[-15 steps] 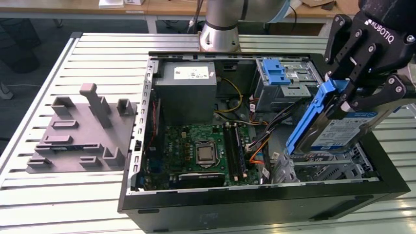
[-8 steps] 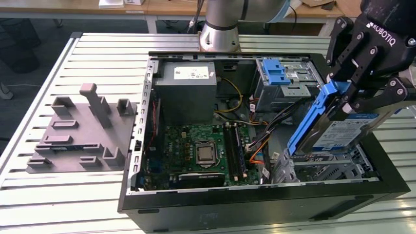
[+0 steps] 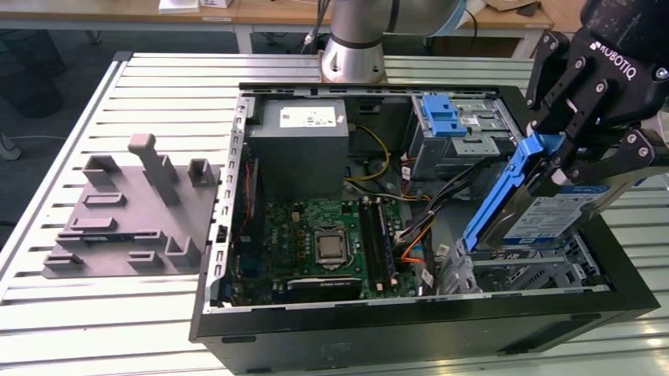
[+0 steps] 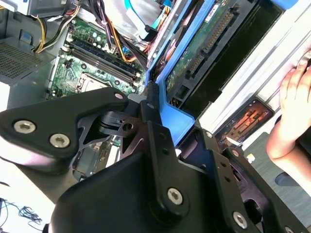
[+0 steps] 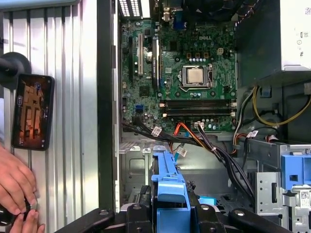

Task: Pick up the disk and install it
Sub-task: 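Insert the disk into the insertion slot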

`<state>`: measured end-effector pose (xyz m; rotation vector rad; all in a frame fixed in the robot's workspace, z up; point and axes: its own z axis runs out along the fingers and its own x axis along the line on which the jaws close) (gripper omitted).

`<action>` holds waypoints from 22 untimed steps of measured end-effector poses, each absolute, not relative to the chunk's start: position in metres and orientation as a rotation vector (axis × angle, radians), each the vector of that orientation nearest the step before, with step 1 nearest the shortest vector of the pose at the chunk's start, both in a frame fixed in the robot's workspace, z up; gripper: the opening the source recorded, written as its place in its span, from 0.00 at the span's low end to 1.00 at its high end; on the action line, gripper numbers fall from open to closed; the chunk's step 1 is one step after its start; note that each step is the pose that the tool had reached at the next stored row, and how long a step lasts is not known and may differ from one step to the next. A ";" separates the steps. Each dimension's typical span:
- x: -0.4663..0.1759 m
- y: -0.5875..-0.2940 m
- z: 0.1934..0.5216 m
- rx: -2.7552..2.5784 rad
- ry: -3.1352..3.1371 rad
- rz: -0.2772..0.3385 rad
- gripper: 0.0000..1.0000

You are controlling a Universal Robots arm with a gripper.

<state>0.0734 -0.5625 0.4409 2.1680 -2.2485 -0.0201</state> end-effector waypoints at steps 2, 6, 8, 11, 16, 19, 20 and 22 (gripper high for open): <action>0.074 -0.563 0.440 2.167 -2.249 -0.020 0.36; 0.074 -0.563 0.437 2.165 -2.251 -0.020 0.36; 0.074 -0.563 0.436 2.164 -2.253 -0.020 0.36; 0.074 -0.564 0.434 2.161 -2.255 -0.020 0.36; 0.074 -0.565 0.432 2.158 -2.258 -0.020 0.36; 0.074 -0.565 0.430 2.157 -2.259 -0.020 0.36; 0.074 -0.565 0.429 2.157 -2.259 -0.020 0.36; 0.074 -0.565 0.428 2.157 -2.259 -0.020 0.36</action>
